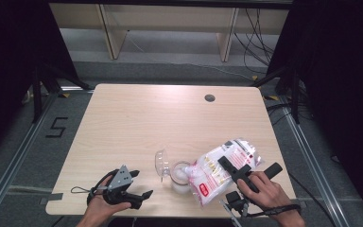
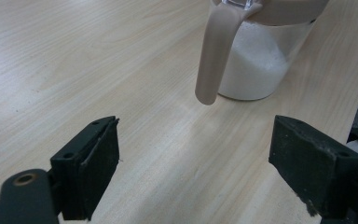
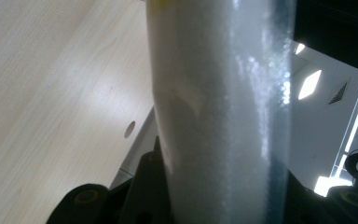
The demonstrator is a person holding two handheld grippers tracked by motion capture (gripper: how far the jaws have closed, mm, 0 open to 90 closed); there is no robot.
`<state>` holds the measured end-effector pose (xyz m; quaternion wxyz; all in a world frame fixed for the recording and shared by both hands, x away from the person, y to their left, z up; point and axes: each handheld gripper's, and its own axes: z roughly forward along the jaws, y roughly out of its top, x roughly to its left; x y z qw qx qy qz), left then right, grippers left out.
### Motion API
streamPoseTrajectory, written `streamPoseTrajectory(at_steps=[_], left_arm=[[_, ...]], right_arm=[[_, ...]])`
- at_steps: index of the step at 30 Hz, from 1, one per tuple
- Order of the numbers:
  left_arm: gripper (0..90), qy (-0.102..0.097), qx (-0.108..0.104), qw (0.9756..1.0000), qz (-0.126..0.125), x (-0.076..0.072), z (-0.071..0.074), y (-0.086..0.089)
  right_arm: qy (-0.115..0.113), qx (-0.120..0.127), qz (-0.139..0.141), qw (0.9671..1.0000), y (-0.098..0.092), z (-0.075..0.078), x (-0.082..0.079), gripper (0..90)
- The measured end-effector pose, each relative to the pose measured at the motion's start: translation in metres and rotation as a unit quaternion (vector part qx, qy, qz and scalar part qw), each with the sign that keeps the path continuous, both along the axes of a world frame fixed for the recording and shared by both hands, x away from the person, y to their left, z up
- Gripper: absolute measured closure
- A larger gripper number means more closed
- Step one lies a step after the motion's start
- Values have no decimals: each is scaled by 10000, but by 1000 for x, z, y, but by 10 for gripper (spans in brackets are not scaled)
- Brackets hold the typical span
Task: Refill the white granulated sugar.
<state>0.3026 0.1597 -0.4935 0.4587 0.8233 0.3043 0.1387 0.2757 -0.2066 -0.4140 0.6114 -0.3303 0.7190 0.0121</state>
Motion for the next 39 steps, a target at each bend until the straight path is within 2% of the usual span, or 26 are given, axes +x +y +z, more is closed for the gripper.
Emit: streamPoseTrajectory(at_steps=[5,9,11,12,13,14,15,19,23,24,26,29,30,33,34,35,36,37,39], left_arm=[[156,-10,9,10000,-9,0,0,0],[155,28,-84,10000,28,-1,0,-1],[156,19,-39,10000,3,-1,1,-1],[156,23,-70,10000,12,-1,1,-1],[156,26,-74,10000,15,-1,0,-1],[156,34,-72,10000,14,-1,0,-1],[156,28,-80,10000,19,-1,0,-1],[156,15,-37,10000,-1,-1,1,-1],[161,27,-50,10000,29,-1,1,-1],[161,32,-9,10000,-7,-1,1,-1],[161,12,-45,10000,0,-1,1,-1],[161,17,-42,10000,-5,-1,1,0],[161,17,-41,10000,-9,-1,1,-1],[161,21,-41,10000,-8,-1,1,0],[161,23,-42,10000,-10,-1,1,0],[161,22,-38,10000,-15,-1,1,0],[161,28,-47,10000,-9,-1,1,0],[161,28,-43,10000,-11,-1,1,0],[161,24,-44,10000,-10,-1,1,0]], right_arm=[[103,103,46,9999,1,-1,1,789],[160,201,109,9996,2,-2,1,790],[236,214,53,9995,2,-2,1,790],[233,238,124,9994,2,-2,2,790],[288,290,53,9991,1,-2,2,791],[340,389,62,9986,1,-2,2,791],[472,639,-43,9968,0,-3,1,791],[652,828,62,9944,-1,-4,5,793],[781,958,40,9923,-2,-7,7,794],[751,968,154,9923,-2,-6,9,794],[873,1089,32,9902,-4,-9,9,795],[903,1165,158,9890,-4,-8,12,795],[1009,1311,33,9862,-5,-11,12,796],[1055,1386,168,9846,-6,-11,15,797],[1151,1465,57,9825,-7,-13,15,797],[1219,1601,106,9795,-8,-14,17,798],[1252,1636,168,9784,-9,-14,19,798],[1341,1688,112,9764,-10,-15,20,798],[1328,1794,188,9746,-10,-17,22,799]])
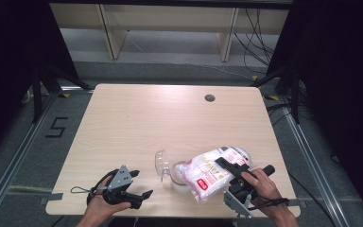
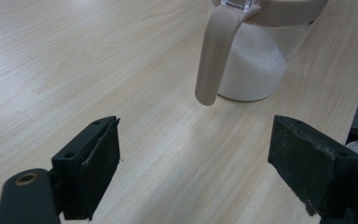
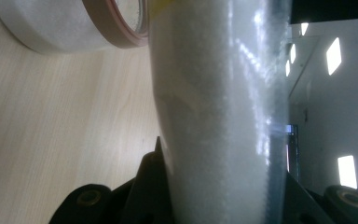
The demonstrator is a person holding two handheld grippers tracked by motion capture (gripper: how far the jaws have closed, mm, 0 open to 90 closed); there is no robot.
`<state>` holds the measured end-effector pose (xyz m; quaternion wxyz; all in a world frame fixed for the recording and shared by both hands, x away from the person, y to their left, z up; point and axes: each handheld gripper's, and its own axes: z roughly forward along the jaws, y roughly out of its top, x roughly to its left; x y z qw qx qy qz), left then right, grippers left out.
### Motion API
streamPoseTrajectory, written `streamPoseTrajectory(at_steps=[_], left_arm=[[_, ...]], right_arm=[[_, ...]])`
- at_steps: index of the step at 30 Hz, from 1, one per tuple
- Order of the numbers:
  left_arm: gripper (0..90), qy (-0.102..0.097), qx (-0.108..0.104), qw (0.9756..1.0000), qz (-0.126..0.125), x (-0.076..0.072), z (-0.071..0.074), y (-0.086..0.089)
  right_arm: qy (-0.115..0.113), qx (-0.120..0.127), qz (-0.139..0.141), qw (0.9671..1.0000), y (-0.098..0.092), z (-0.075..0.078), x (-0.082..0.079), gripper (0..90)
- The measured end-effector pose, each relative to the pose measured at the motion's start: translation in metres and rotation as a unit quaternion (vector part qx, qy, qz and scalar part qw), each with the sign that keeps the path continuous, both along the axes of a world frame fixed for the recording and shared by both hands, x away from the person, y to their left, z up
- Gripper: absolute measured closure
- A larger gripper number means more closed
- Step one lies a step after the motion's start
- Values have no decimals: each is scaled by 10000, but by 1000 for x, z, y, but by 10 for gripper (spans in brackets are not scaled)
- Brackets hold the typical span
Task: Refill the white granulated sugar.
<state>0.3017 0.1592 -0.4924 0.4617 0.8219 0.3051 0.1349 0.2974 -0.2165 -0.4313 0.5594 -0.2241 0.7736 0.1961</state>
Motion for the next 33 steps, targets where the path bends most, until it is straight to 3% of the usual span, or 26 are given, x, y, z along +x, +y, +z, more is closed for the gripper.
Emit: streamPoseTrajectory(at_steps=[3,4,6,9,10,11,12,13,14,15,16,17,18,19,20,21,22,23,24,27,28,30,32,33], left_arm=[[161,-3,33,10000,-8,1,0,0],[160,-2,-29,10000,15,0,-1,0],[160,-3,-4,10000,0,0,0,0],[161,0,-2,10000,5,0,0,0],[161,-1,-8,10000,2,0,0,0],[161,-30,6,10000,16,0,0,0],[161,-20,-46,10000,-4,0,0,0],[161,-48,-43,10000,-9,1,0,0],[161,8,7,10000,-9,0,0,1],[161,-8,-38,10000,4,0,0,0],[161,-4,-32,10000,0,0,0,0],[161,-32,-65,10000,2,1,-1,0],[161,-20,-36,10000,4,0,0,0],[161,-13,-21,10000,-7,0,0,0],[161,-28,-27,10000,-13,0,0,0],[161,-41,-30,10000,2,0,0,0],[161,-45,-39,10000,-2,0,0,0],[161,-45,-39,10000,-2,0,0,0],[160,-5,-31,10000,4,0,0,0],[161,-20,7,10000,40,-1,1,0],[161,-20,-14,10000,21,0,0,0],[161,-46,-46,10000,-1,1,0,0],[161,-38,14,10000,1,1,1,1],[161,-31,-19,10000,4,0,0,0]], right_arm=[[211,207,-19,9996,-1,-3,2,801],[544,600,-307,9962,-3,-10,0,802],[327,324,-36,9989,-1,-4,4,803],[547,652,-147,9963,-2,-8,6,804],[729,941,-265,9925,-4,-11,7,804],[848,1082,-181,9903,-5,-13,10,804],[829,1045,-157,9909,-5,-11,12,805],[1045,1314,-338,9852,-7,-15,12,805],[983,1271,-180,9868,-7,-14,16,805],[1068,1426,-337,9834,-9,-16,15,805],[951,1332,-256,9862,-9,-14,18,806],[1132,1556,-343,9807,-10,-18,17,806],[1284,1623,-319,9778,-11,-19,20,806],[1252,1621,-300,9783,-11,-17,22,806],[1421,1908,-405,9705,-12,-21,22,807],[1470,1929,-350,9695,-13,-21,24,807],[1573,2070,-425,9647,-13,-22,24,807],[1573,2070,-425,9647,-13,-22,24,807],[1832,2302,-479,9545,-13,-25,27,808],[1934,2416,-414,9500,-13,-27,31,809],[2023,2509,-487,9454,-13,-29,31,809],[2007,2519,-509,9453,-13,-29,32,809],[2086,2756,-486,9371,-13,-32,34,811],[2162,2748,-436,9359,-13,-33,36,811]])
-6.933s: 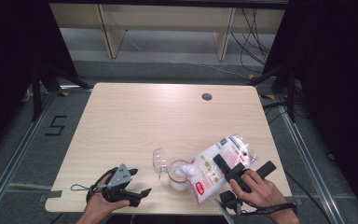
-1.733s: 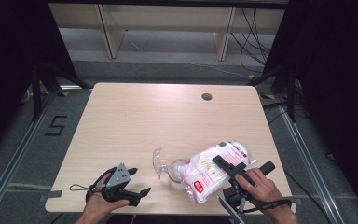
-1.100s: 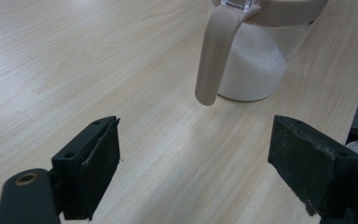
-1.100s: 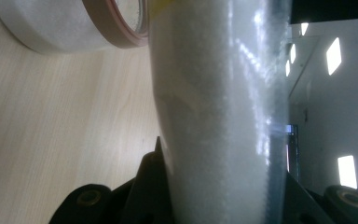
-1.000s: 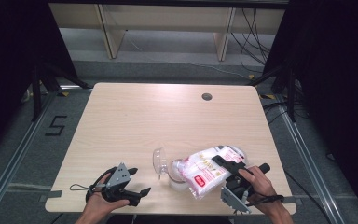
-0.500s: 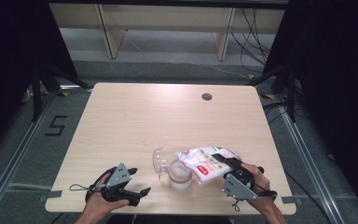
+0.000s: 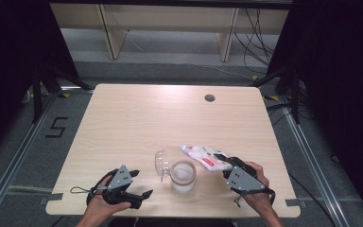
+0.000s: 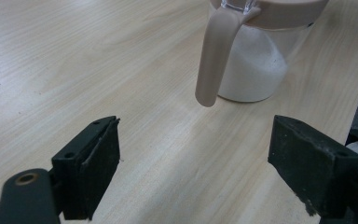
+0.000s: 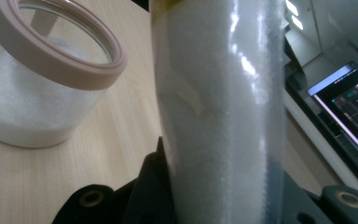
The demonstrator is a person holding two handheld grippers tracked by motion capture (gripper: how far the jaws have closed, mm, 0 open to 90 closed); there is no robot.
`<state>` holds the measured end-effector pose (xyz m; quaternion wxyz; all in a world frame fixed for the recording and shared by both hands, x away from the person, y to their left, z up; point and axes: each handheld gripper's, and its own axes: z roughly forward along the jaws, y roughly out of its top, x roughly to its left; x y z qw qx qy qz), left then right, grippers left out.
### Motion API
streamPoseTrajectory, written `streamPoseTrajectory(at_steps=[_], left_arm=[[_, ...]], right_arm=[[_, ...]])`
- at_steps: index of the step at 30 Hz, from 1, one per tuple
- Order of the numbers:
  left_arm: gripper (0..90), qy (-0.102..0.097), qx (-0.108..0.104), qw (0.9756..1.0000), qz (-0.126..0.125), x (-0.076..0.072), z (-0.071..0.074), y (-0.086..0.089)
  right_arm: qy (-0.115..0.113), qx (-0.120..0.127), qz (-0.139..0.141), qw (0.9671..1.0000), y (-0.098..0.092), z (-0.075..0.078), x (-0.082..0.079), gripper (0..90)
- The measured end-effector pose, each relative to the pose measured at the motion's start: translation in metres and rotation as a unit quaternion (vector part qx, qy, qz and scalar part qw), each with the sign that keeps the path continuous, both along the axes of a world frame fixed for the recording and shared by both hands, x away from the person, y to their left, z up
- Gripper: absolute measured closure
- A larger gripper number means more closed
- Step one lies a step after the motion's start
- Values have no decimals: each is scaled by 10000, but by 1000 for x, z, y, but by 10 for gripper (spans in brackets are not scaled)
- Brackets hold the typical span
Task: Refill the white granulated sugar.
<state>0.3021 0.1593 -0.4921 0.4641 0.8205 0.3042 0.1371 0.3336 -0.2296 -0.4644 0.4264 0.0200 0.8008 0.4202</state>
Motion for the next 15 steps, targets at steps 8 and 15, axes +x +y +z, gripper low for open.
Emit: streamPoseTrajectory(at_steps=[8,15], left_arm=[[161,34,60,10000,2,0,0,0],[161,39,28,10000,14,0,0,-1]], right_arm=[[487,682,-55,9965,-4,-9,10,813],[885,1368,-163,9865,-13,-15,19,815]])
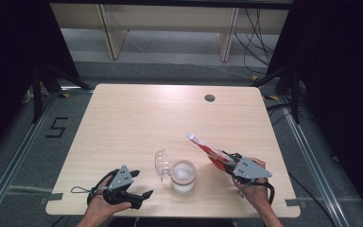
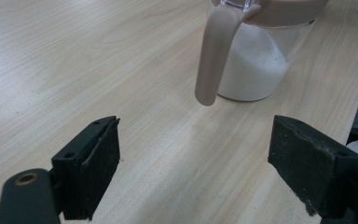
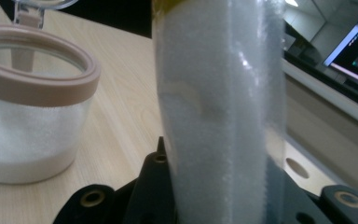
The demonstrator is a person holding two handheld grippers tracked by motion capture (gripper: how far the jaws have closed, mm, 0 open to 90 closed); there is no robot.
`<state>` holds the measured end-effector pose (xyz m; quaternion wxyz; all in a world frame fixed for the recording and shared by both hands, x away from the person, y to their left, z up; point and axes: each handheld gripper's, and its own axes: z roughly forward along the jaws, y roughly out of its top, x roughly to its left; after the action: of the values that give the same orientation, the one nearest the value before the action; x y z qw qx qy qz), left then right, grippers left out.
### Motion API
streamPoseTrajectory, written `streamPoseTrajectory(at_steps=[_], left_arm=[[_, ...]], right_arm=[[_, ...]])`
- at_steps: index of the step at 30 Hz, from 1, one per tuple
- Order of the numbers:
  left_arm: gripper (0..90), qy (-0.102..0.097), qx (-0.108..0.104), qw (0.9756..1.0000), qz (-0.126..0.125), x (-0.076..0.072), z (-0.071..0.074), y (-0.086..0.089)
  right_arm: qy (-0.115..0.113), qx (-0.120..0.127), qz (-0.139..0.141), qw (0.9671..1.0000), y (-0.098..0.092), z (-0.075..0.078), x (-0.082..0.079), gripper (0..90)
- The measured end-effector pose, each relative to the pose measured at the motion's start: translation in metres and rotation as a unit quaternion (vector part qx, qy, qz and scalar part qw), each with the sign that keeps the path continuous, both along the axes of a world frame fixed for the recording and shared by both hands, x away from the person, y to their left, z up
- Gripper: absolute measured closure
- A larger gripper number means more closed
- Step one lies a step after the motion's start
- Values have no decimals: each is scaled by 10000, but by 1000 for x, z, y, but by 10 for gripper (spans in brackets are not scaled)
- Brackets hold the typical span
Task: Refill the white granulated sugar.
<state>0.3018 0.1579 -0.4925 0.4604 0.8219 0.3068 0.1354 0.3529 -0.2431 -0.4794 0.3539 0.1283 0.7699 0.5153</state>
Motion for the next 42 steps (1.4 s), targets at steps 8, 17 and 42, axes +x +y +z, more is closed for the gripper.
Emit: streamPoseTrajectory(at_steps=[8,17,42], left_arm=[[161,0,-17,10000,21,-1,0,0],[161,15,2,10000,4,0,0,0],[161,-47,-59,10000,-6,0,0,1]], right_arm=[[307,418,-59,9986,-6,-4,8,815],[566,590,-119,9966,-7,-10,14,816],[818,811,-507,9920,-21,-13,14,782]])
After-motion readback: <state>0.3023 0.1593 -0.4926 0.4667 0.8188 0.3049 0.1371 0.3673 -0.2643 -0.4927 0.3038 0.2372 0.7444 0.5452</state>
